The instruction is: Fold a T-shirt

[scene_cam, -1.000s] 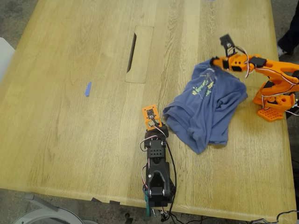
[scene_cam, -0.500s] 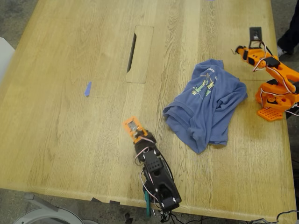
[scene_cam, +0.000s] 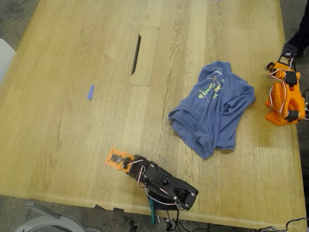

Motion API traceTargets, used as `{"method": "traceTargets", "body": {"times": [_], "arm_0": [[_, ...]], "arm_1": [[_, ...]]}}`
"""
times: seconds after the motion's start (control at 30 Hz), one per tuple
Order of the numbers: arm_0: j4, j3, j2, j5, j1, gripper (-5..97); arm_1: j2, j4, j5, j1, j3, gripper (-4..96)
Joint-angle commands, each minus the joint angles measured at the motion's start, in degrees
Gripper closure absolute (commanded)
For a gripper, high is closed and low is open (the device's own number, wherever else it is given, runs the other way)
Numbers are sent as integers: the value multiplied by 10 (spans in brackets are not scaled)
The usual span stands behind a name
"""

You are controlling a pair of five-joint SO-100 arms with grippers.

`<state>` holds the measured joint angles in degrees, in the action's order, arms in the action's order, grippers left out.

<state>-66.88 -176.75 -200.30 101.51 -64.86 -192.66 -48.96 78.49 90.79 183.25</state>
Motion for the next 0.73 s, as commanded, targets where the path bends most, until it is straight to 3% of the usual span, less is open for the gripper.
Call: {"method": "traceTargets", "body": {"times": [0.0, 0.23, 0.7], "arm_0": [[-11, 11, -64, -7, -83, 918], [-94, 11, -64, -14, -221, 918], [-149, 11, -65, -1, -250, 918]], "arm_1": [[-24, -14, 4, 18, 37, 912], [-25, -161, 11, 69, 39, 912], [-25, -214, 17, 219, 39, 912]]}}
